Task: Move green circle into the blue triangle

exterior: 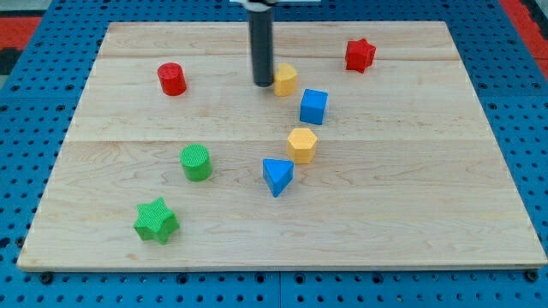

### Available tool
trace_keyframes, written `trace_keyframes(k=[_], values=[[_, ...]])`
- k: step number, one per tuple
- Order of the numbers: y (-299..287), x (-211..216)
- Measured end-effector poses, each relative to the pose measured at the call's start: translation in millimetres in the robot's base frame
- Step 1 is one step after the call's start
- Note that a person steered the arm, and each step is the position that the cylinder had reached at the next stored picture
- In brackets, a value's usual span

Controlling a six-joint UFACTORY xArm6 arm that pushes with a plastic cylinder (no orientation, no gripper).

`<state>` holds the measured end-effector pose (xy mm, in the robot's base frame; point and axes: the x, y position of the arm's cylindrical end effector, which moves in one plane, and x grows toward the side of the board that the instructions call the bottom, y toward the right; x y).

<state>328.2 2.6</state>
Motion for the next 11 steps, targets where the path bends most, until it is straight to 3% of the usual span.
trace_keyframes(k=[1, 2, 5, 6, 9, 10, 11], values=[[28, 0], [20, 10], [20, 81], [-2, 90], [-52, 179], [-16, 181], [-27, 183]])
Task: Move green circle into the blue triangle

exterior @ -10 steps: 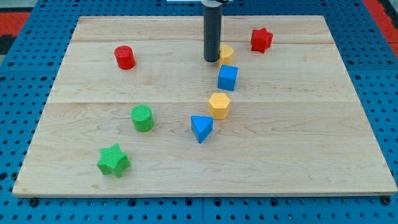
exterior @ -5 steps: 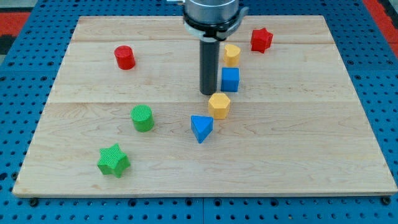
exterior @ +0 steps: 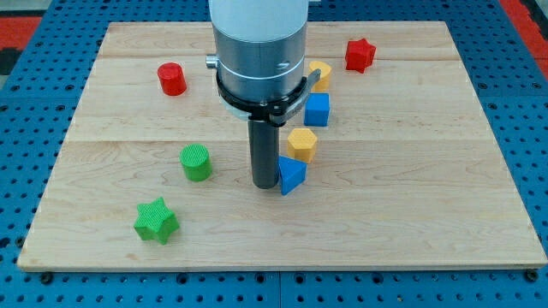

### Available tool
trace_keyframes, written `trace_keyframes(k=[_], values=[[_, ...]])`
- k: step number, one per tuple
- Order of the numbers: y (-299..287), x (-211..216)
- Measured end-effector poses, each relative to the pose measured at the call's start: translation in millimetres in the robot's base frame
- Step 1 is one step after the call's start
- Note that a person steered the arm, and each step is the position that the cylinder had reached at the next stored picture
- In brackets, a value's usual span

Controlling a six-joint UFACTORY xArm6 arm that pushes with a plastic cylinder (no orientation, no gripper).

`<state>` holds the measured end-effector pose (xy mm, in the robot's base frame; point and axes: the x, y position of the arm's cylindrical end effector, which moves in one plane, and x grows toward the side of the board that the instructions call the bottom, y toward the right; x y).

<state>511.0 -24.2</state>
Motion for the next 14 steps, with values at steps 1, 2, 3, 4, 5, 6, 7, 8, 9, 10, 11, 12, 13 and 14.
trace_keyframes(k=[1, 2, 3, 4, 5, 6, 7, 8, 9, 10, 11, 12, 13, 14], values=[[-6, 2], [6, 5], [11, 14], [-17, 17], [-58, 19], [-87, 5], [-169, 6], [-169, -38], [-148, -48], [-99, -42], [-84, -32], [-42, 25], [5, 44], [-30, 36]])
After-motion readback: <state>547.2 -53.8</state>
